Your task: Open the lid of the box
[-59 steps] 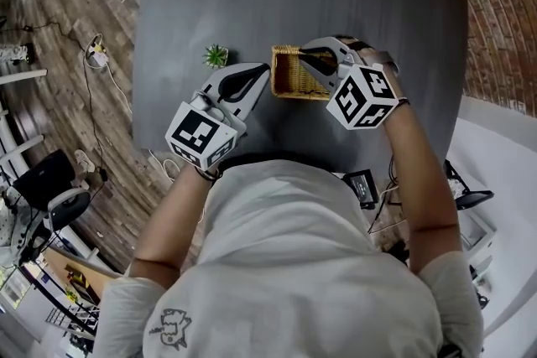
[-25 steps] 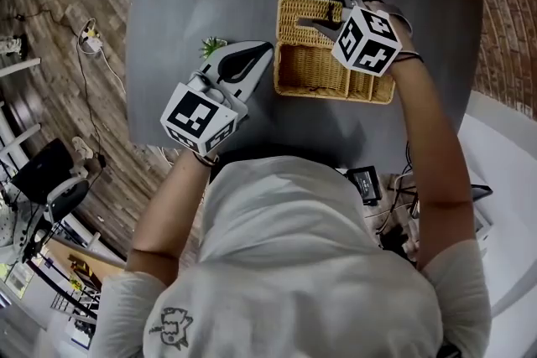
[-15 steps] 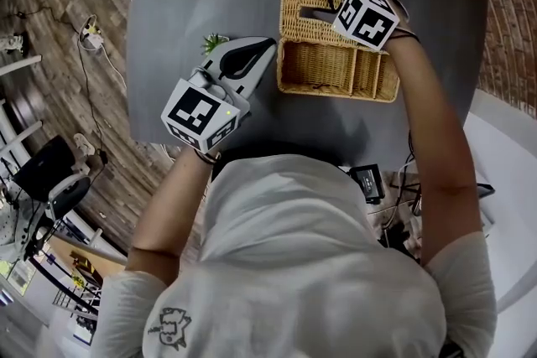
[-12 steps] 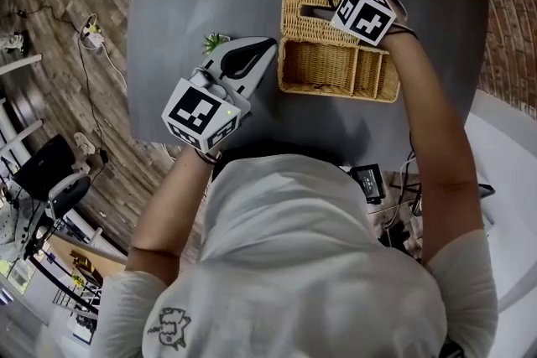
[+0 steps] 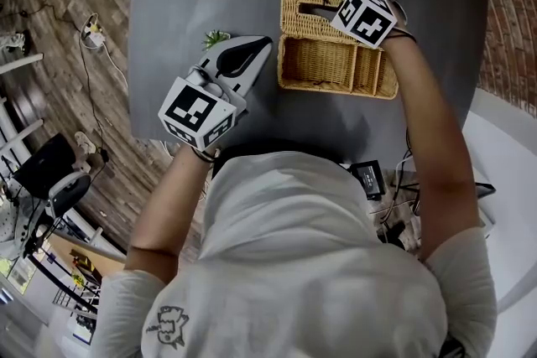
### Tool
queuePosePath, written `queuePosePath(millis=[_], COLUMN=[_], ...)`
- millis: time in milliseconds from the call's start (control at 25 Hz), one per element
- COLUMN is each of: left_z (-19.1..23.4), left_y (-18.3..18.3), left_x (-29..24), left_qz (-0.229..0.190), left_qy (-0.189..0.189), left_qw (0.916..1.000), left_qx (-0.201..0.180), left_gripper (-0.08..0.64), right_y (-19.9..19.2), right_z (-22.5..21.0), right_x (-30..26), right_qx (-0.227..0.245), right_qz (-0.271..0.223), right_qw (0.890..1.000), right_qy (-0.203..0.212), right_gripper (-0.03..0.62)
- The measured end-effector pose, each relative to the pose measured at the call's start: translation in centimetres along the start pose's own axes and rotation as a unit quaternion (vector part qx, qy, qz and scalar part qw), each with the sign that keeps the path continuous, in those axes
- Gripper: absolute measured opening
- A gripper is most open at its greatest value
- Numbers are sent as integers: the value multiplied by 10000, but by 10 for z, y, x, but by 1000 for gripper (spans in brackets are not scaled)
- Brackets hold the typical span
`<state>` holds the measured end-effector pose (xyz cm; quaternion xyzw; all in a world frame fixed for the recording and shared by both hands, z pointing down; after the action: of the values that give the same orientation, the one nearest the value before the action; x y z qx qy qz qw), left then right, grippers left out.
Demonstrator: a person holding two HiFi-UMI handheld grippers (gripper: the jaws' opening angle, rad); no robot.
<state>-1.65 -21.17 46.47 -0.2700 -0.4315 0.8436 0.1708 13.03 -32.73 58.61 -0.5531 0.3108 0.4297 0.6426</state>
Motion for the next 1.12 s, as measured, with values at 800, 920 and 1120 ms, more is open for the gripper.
queuePosePath(millis=[800,920,1120], left_z=[-72,-86,-109], left_y=[2,0,-5], left_x=[36,41,48], left_qz=[-354,-395,-484], left_qy=[-1,-5,18], left_qw=[9985,9981,9974], left_qx=[-417,-474,-539], left_gripper=[11,11,11], right_y=[46,48,47], right_z=[92,112,144], right_x=[127,148,184], right_qx=[-206,-270,-556], right_qz=[-1104,-1288,-1760], right_qw=[9861,9814,9691], right_qy=[-1224,-1398,-1634], right_gripper=[220,186,137])
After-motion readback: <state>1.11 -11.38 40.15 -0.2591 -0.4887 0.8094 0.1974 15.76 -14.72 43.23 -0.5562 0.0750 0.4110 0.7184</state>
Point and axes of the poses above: the fingertips, and each gripper's own axes: x backward along the fingers, z to its left, y out of its top, the point moved 4 cm from there along x, backward along the fingers, and after that the axes turned 10 degrees about x, right-handed, at the moved point
